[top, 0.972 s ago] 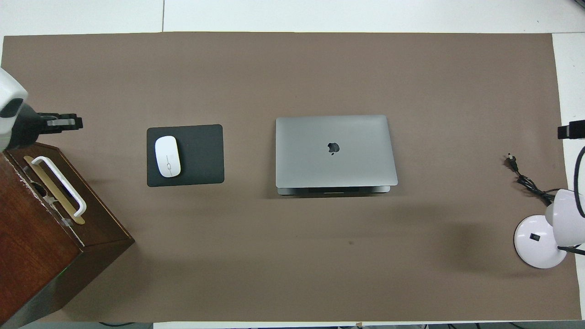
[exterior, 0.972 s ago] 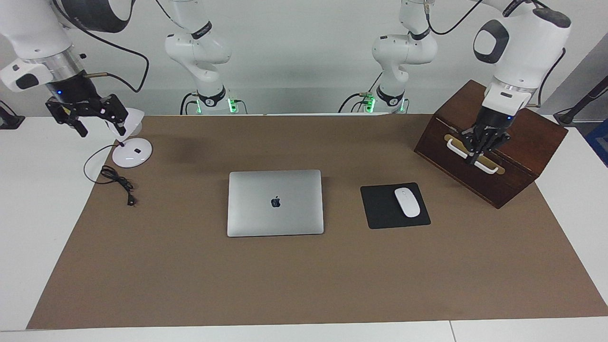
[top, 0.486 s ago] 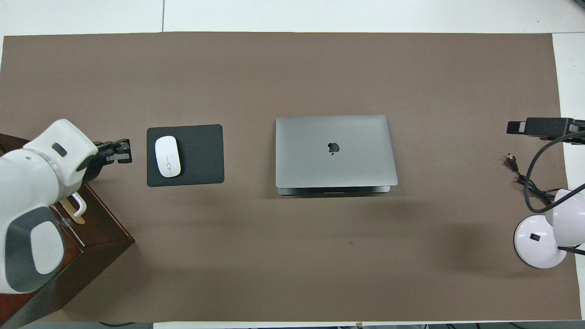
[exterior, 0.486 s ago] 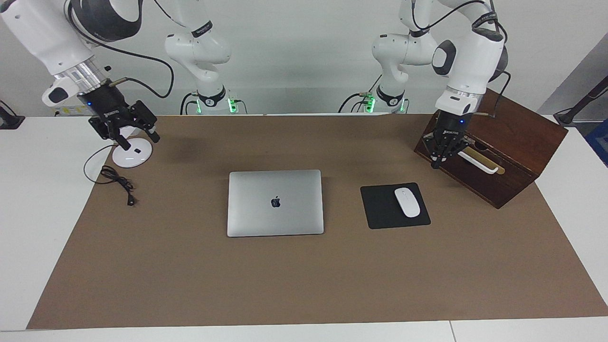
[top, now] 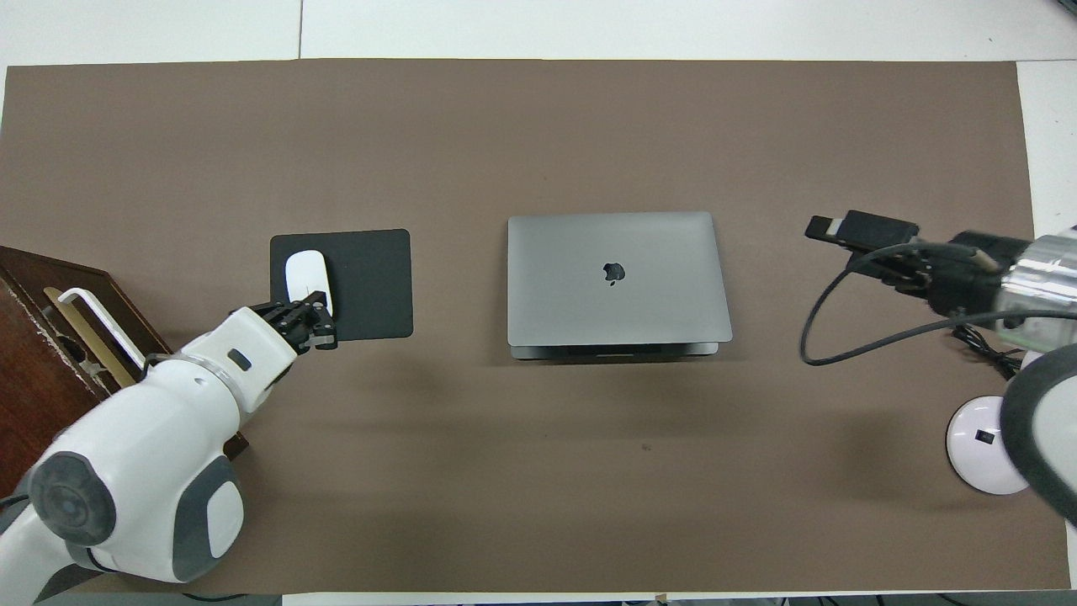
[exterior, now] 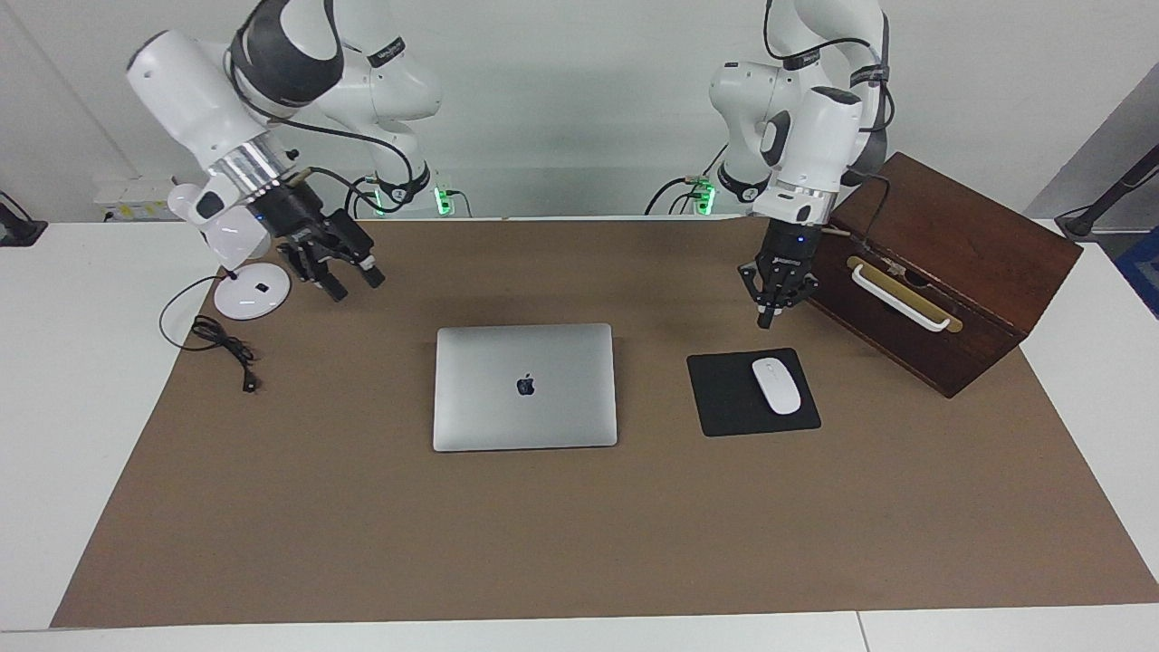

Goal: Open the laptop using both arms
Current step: 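Move the right gripper to the laptop while the left gripper approaches it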

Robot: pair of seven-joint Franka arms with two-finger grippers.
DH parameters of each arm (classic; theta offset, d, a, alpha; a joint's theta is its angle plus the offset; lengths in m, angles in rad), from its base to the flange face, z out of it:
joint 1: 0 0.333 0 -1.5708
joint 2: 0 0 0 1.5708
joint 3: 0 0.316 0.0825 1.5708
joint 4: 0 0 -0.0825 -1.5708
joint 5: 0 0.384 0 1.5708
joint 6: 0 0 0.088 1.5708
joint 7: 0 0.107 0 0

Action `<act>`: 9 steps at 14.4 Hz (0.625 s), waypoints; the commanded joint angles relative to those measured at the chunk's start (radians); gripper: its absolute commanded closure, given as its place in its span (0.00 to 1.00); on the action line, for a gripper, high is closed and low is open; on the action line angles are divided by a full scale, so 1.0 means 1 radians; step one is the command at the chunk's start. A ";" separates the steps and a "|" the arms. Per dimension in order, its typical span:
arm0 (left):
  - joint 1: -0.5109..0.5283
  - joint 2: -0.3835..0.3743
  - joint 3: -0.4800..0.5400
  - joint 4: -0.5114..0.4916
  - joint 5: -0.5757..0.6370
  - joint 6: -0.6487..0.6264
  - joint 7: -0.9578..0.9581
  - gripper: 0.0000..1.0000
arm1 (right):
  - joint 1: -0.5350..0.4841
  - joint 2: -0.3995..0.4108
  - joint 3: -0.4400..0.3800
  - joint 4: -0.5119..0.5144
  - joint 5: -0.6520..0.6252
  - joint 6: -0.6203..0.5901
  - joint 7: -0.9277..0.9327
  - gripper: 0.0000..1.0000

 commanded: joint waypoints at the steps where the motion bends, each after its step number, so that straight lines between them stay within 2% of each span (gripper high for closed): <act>1: -0.085 0.038 0.016 -0.061 -0.012 0.151 -0.042 1.00 | 0.096 -0.075 0.001 -0.113 0.083 0.133 0.158 0.00; 5: -0.200 0.125 0.016 -0.093 -0.012 0.316 -0.094 1.00 | 0.251 -0.072 0.004 -0.124 0.131 0.256 0.540 0.00; 9: -0.309 0.236 0.016 -0.098 -0.013 0.467 -0.137 1.00 | 0.331 -0.072 0.004 -0.198 0.141 0.345 0.671 0.00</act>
